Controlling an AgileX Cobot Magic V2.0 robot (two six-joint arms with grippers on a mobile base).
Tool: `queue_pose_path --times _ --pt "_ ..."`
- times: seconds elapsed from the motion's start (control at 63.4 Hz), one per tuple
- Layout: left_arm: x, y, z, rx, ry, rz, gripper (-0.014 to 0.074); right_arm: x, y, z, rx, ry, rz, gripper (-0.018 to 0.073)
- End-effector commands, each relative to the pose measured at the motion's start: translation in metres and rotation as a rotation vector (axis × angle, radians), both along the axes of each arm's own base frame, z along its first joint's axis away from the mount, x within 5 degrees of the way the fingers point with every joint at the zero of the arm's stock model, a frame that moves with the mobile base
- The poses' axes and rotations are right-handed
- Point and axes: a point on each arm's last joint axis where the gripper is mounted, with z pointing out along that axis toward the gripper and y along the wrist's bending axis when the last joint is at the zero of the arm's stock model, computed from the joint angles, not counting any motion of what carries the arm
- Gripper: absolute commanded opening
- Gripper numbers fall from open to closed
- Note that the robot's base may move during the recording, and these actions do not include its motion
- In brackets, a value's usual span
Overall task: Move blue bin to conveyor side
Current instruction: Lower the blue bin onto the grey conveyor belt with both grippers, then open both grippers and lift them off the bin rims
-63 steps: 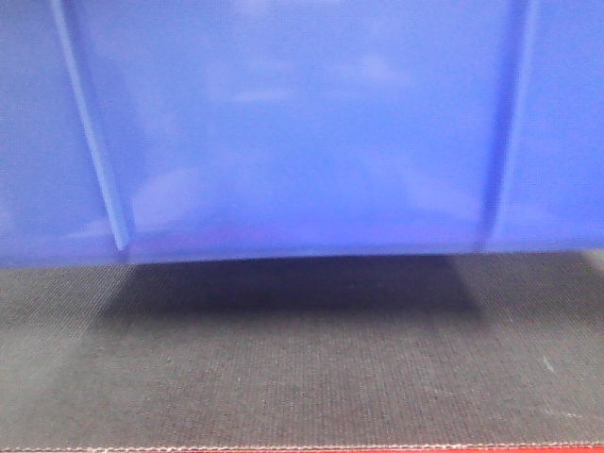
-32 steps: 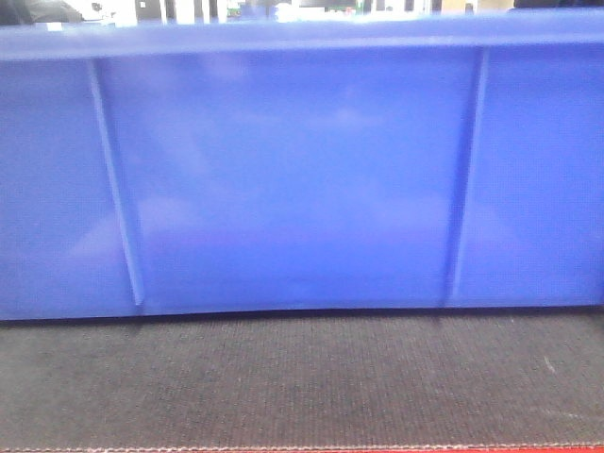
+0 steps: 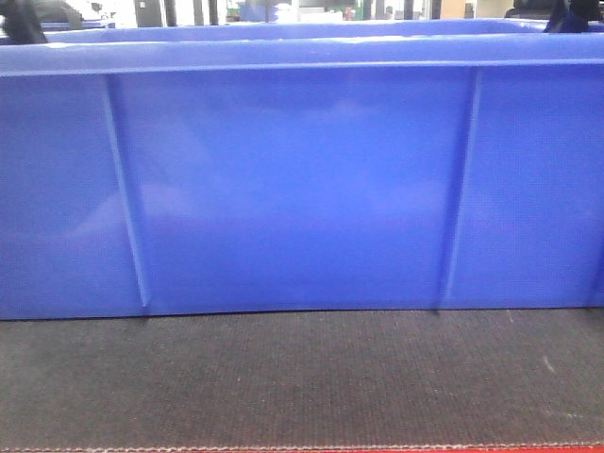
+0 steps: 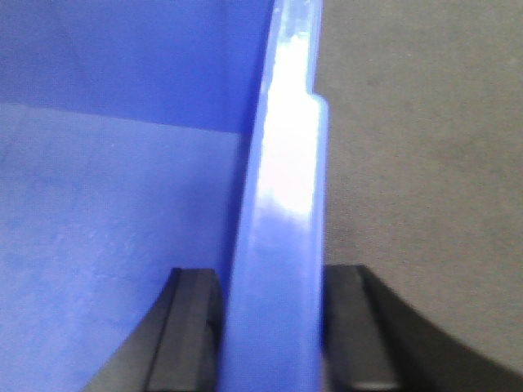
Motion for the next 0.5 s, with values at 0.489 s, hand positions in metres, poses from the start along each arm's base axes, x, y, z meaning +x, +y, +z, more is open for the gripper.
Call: queue_pose_path --times 0.489 --pt "0.001 -0.002 0.077 -0.038 -0.145 0.002 0.0513 -0.029 0.0 0.077 0.06 -0.277 0.03 0.0312"
